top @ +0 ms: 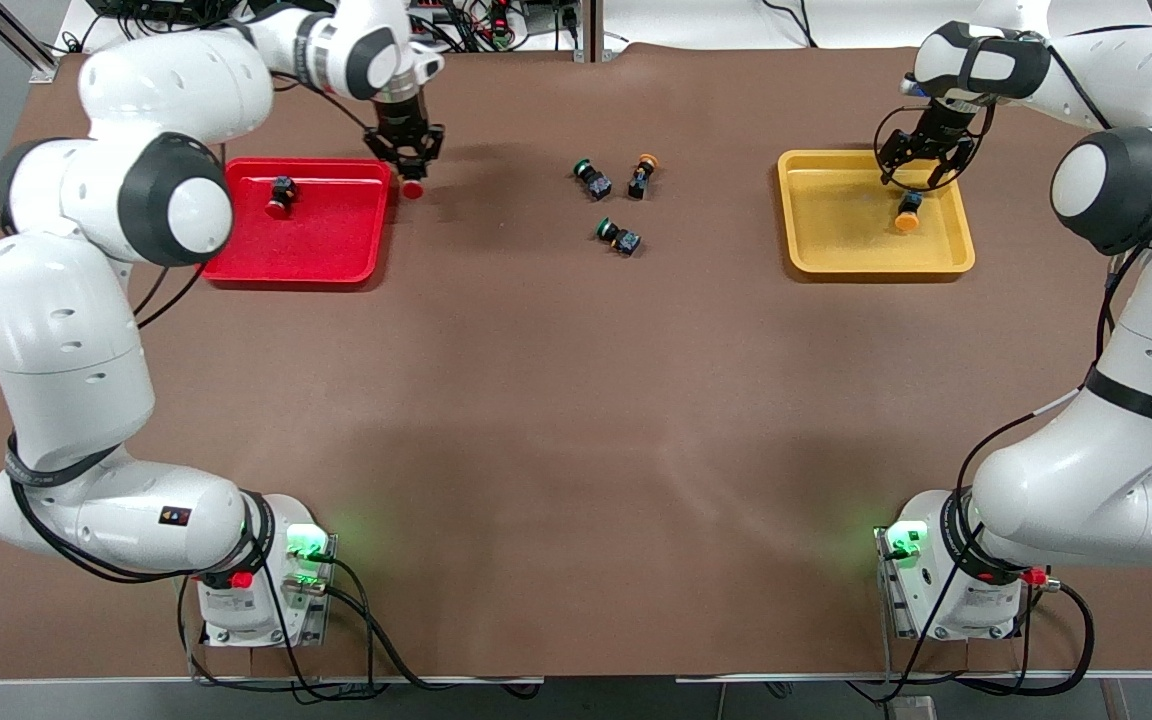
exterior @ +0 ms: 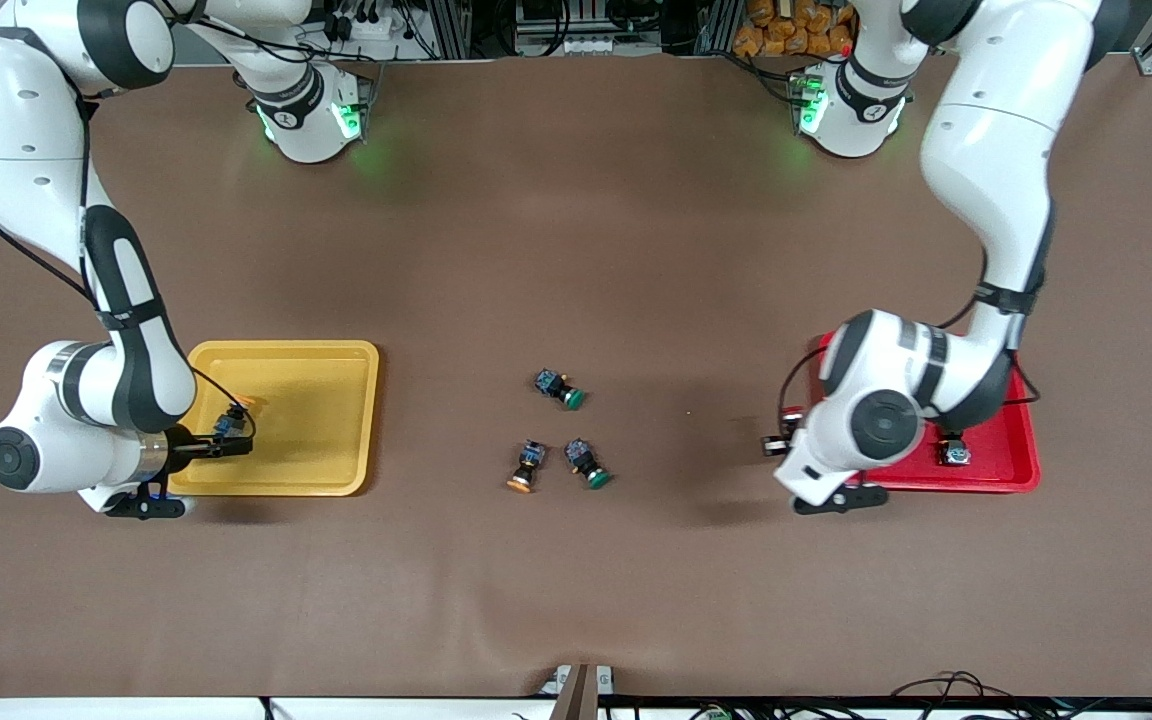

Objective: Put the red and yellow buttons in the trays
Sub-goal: 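Release the yellow button in the tray while the left gripper lowers the red button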

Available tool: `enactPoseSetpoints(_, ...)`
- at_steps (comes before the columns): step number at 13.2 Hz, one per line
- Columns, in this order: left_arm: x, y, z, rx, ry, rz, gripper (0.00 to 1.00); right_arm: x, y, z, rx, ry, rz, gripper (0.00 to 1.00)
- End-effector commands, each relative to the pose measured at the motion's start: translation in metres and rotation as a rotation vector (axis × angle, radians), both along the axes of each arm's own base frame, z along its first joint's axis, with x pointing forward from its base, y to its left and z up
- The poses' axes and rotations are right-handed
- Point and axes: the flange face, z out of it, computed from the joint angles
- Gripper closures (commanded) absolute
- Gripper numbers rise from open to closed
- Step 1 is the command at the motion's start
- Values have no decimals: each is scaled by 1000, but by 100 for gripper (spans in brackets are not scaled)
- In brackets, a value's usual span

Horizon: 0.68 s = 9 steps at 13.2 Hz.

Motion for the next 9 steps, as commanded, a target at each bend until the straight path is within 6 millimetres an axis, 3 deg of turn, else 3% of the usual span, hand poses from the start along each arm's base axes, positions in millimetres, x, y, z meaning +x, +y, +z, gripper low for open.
enactPoseSetpoints(1,-3,44,2,22,0,-87,96,1,27,18,4,14,-95,0)
enactPoseSetpoints(7,-4,127,-31,52,-27,-214,96,10,82,41,45,65,-279,0)
enactPoseSetpoints(9,-6,144,-37,50,-29,-244,96,16,100,52,63,60,-335,0)
